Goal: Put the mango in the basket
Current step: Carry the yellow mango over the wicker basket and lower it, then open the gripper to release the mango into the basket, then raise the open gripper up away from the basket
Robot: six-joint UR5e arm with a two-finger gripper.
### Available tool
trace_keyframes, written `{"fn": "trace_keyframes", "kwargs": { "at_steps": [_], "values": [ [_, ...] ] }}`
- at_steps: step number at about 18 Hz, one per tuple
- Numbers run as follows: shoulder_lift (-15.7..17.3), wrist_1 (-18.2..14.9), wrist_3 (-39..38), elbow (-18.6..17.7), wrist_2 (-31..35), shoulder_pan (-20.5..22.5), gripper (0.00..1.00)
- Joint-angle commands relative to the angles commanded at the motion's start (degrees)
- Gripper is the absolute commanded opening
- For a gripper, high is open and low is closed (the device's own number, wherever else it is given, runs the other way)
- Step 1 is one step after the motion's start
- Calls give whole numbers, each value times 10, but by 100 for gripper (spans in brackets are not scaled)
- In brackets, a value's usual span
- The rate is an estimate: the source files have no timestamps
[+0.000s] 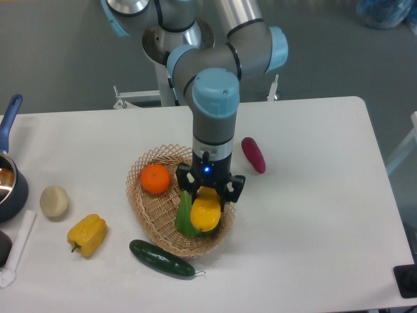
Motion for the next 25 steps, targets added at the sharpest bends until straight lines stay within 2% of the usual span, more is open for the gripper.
{"fn": "trace_keyframes", "kwargs": {
  "at_steps": [7,10,17,19,20,25],
  "values": [
    [-15,0,-28,-13,0,-28,39],
    [-14,0,-28,-19,0,-37,44],
    [-16,0,-31,-34,-1,-38,47],
    [-17,1,-29,-33,1,-38,74],
    [-19,1,-27,-33,1,-38,82],
    [-22,2,-27,-25,2,-38,95]
  ]
}}
